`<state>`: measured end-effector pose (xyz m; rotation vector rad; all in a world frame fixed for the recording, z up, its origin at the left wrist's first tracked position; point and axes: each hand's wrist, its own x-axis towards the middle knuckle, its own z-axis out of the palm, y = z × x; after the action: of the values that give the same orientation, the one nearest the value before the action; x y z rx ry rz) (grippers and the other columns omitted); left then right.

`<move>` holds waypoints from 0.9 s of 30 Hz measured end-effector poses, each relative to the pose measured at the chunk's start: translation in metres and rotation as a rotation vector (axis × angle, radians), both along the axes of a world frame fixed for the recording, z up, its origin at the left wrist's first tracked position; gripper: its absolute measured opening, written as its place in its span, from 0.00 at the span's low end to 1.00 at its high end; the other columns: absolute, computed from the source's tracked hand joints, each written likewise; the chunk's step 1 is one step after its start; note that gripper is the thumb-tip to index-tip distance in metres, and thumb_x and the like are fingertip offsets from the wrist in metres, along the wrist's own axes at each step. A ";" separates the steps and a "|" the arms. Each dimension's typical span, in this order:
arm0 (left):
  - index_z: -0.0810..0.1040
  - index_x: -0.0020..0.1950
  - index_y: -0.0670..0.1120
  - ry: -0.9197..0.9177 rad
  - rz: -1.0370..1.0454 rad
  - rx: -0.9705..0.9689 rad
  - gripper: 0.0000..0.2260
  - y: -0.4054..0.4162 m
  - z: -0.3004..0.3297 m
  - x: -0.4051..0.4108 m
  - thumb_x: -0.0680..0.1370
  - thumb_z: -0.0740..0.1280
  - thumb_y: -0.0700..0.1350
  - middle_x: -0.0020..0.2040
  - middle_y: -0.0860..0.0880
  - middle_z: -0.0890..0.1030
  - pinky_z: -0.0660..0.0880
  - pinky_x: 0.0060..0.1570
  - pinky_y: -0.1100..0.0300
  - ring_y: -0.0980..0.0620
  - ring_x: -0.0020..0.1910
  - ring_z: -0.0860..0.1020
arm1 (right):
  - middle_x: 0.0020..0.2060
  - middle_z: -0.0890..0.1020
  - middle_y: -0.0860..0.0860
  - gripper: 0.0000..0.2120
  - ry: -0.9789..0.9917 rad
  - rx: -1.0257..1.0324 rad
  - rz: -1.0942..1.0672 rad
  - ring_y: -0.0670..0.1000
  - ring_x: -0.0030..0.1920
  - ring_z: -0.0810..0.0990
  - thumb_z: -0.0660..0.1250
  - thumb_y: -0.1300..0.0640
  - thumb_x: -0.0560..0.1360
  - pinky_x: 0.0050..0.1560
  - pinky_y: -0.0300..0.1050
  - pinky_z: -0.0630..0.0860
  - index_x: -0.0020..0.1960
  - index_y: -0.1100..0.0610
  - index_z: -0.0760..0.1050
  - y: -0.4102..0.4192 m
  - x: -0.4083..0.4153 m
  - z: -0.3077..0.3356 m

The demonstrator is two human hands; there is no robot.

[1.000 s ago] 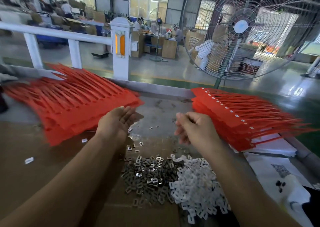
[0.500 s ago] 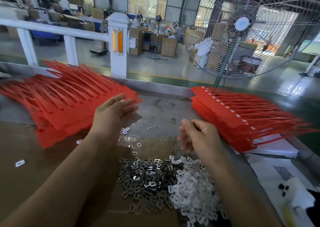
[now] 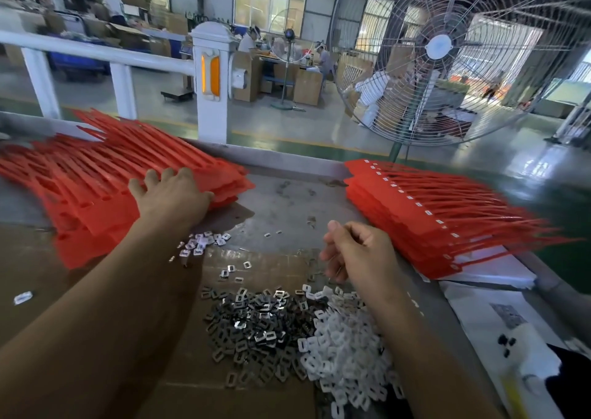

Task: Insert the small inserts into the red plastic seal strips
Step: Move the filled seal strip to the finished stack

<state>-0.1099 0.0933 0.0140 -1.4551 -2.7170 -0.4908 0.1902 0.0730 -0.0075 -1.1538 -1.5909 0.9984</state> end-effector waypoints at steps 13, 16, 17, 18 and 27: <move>0.74 0.69 0.52 -0.046 -0.071 0.031 0.27 0.006 0.010 -0.012 0.73 0.73 0.59 0.68 0.40 0.75 0.53 0.73 0.39 0.37 0.72 0.66 | 0.35 0.86 0.54 0.13 0.024 -0.003 0.003 0.51 0.27 0.80 0.65 0.46 0.83 0.27 0.42 0.74 0.42 0.47 0.82 0.000 -0.003 -0.001; 0.75 0.70 0.52 -0.060 -0.075 0.106 0.28 0.006 0.011 -0.012 0.71 0.75 0.58 0.66 0.40 0.76 0.51 0.74 0.40 0.36 0.71 0.66 | 0.35 0.86 0.54 0.13 0.023 0.003 0.002 0.52 0.27 0.80 0.65 0.47 0.83 0.27 0.44 0.74 0.42 0.47 0.82 -0.001 -0.003 -0.001; 0.75 0.70 0.52 -0.060 -0.076 0.139 0.28 0.005 0.011 -0.011 0.71 0.75 0.57 0.66 0.39 0.76 0.51 0.74 0.40 0.36 0.71 0.66 | 0.35 0.86 0.54 0.14 0.026 0.006 0.004 0.52 0.27 0.80 0.65 0.47 0.83 0.27 0.44 0.74 0.42 0.48 0.82 -0.001 -0.003 0.000; 0.75 0.70 0.52 -0.060 -0.076 0.179 0.28 0.004 0.011 -0.009 0.72 0.75 0.57 0.66 0.38 0.76 0.52 0.75 0.40 0.35 0.70 0.66 | 0.35 0.86 0.54 0.14 0.028 0.010 0.005 0.52 0.27 0.80 0.65 0.48 0.83 0.27 0.44 0.74 0.41 0.49 0.81 -0.001 -0.003 0.000; 0.79 0.64 0.51 -0.138 -0.232 0.665 0.21 -0.011 0.042 0.024 0.73 0.75 0.57 0.60 0.42 0.78 0.60 0.70 0.43 0.37 0.66 0.70 | 0.35 0.85 0.55 0.15 0.053 0.016 -0.002 0.52 0.27 0.80 0.65 0.49 0.83 0.26 0.44 0.74 0.41 0.53 0.81 0.000 -0.001 0.000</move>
<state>-0.0857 0.0824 0.0555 -1.5543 -2.1225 -1.3815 0.1891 0.0733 -0.0072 -1.1090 -1.5533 1.0054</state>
